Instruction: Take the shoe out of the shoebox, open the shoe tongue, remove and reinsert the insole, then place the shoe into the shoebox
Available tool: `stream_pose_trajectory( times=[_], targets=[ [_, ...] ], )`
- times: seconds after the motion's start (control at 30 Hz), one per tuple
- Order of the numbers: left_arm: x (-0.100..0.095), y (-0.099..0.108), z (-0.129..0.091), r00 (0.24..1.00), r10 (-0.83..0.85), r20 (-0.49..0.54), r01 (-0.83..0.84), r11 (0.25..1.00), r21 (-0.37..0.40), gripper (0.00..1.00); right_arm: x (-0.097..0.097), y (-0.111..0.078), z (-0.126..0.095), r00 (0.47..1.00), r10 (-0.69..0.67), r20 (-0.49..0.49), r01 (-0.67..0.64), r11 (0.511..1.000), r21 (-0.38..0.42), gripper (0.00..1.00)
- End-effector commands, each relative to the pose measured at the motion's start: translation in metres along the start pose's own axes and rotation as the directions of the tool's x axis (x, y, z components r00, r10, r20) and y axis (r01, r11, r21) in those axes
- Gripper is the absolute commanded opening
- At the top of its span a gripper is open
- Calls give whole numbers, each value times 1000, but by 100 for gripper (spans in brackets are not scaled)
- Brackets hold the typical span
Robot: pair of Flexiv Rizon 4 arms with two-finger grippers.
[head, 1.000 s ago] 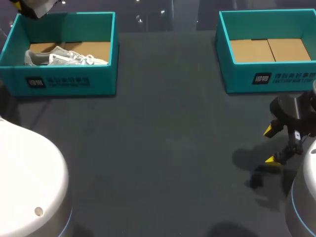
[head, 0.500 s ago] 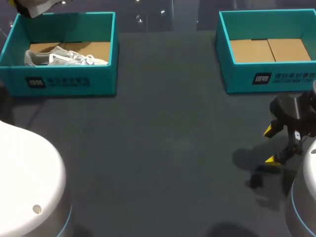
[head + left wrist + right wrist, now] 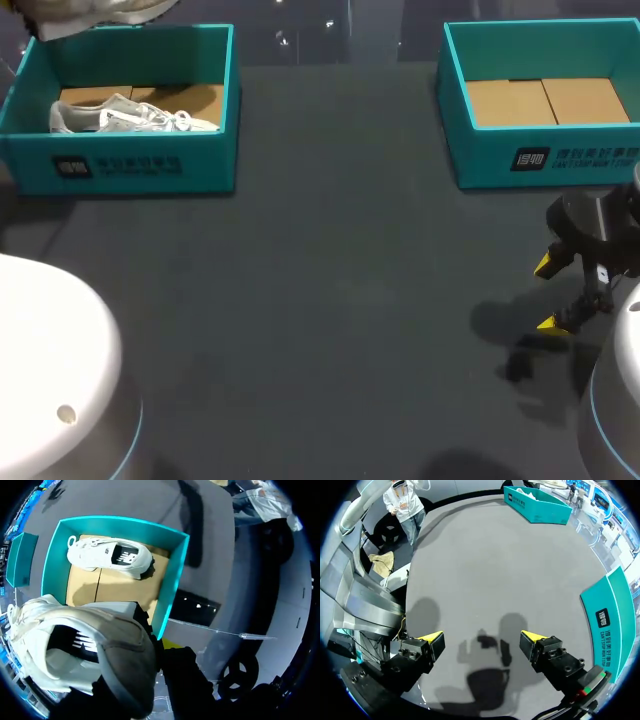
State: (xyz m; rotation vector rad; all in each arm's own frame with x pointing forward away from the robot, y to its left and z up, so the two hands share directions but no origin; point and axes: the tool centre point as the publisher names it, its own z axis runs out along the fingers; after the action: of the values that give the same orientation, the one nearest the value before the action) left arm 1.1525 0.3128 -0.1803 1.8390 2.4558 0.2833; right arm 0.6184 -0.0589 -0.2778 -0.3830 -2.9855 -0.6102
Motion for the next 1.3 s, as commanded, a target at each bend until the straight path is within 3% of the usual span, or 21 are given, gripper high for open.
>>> stream_pose_trajectory(
  times=[0.03, 0.27, 0.7, 1.3],
  targets=[
    [-1, -9, 1, 1000, 30, 5, -30, 997, -68, 0, 1, 0, 0, 1000, 0, 2, 0, 1000, 1, 100],
    [-6, -7, 19, 981, 189, -34, -190, 981, -25, 0, 1, 0, 0, 1000, 0, 2, 0, 1000, 1, 100],
    [-9, -3, 25, 977, 204, -55, -206, 977, -45, 0, 1, 0, 0, 1000, 0, 2, 0, 1000, 1, 100],
    [-16, -5, 85, 956, 252, -150, -250, 968, 29, 0, 1, 0, 0, 1000, 0, 2, 0, 1000, 1, 100]
  ],
)
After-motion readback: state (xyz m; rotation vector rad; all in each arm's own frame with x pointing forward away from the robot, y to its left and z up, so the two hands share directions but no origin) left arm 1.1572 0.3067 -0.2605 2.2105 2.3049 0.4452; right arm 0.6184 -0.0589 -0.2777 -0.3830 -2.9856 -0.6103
